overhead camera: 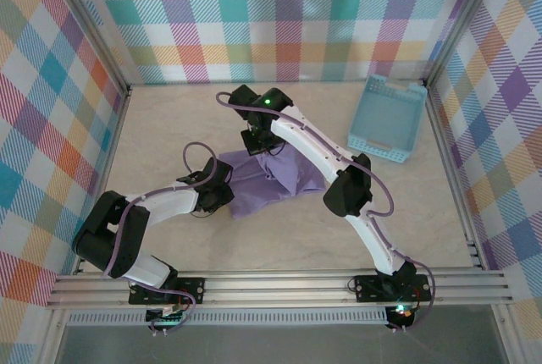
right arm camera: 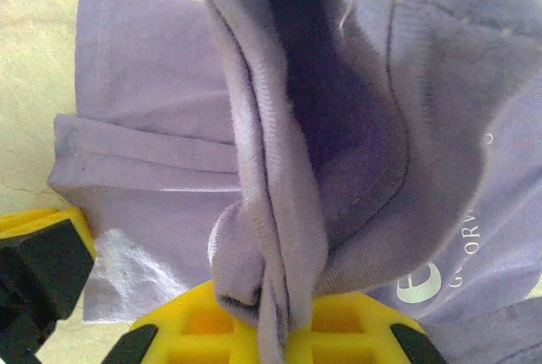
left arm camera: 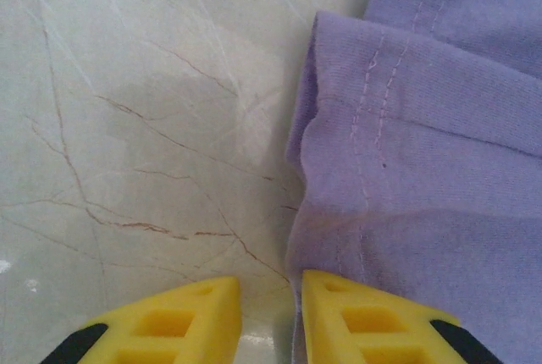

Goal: Fold the inside-out t-shirt

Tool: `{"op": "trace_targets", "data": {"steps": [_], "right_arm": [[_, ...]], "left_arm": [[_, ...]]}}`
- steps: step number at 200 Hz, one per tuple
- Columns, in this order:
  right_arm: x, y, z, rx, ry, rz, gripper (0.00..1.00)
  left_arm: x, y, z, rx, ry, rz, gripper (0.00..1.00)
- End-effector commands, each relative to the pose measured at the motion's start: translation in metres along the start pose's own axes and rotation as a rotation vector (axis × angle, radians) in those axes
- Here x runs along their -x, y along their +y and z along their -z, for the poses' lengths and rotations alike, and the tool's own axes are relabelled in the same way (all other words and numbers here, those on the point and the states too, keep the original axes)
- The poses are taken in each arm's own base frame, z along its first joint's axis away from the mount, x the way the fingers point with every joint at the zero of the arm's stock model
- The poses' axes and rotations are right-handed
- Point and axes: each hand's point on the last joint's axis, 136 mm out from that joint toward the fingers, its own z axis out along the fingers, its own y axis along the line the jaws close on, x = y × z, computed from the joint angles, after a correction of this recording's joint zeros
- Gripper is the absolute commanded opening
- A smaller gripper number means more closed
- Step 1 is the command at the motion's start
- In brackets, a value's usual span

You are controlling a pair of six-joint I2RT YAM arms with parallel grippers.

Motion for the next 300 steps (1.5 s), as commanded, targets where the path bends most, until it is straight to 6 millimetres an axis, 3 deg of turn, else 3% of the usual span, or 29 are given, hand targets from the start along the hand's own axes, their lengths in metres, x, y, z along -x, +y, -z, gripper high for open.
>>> {"op": "trace_targets", "data": {"steps": [1,76,107,125,150,174,188,214,237,268,300], "right_arm": [[0.007,0.009,-0.005,0.040,-0.012,-0.025,0.04],[0.005,0.019,-0.025,0.078,0.019,-0.033,0.07],[0.005,0.030,-0.023,0.139,0.027,-0.012,0.24],[0.004,0.043,-0.005,0.226,0.023,0.001,0.34],[0.004,0.053,0.035,0.313,-0.032,0.026,0.44],[0.008,0.033,0.069,0.299,-0.137,0.014,0.51],[0.010,0.010,0.073,0.270,-0.176,-0.025,0.54],[0.008,-0.045,0.040,0.155,-0.161,-0.109,0.56],[0.007,-0.071,-0.003,0.038,-0.120,-0.114,0.56],[0.019,-0.095,-0.046,-0.074,-0.112,-0.081,0.54],[0.022,-0.094,-0.074,-0.092,-0.100,-0.011,0.56]], "left_arm": [[-0.027,-0.055,-0.018,-0.229,0.105,-0.028,0.27],[-0.027,-0.052,-0.017,-0.220,0.099,-0.027,0.27],[-0.019,-0.043,-0.008,-0.191,0.051,-0.023,0.27],[-0.006,-0.025,0.009,-0.141,-0.037,0.006,0.28],[0.013,0.000,0.037,-0.122,-0.157,0.069,0.32],[0.024,0.006,0.060,-0.106,-0.205,0.047,0.33],[0.026,0.010,0.069,-0.088,-0.217,0.033,0.33],[0.033,0.009,0.083,-0.100,-0.245,0.028,0.34],[0.035,0.007,0.089,-0.117,-0.251,0.040,0.34],[0.035,0.010,0.092,-0.134,-0.250,0.062,0.36],[0.030,0.011,0.088,-0.139,-0.223,0.060,0.38]]}}
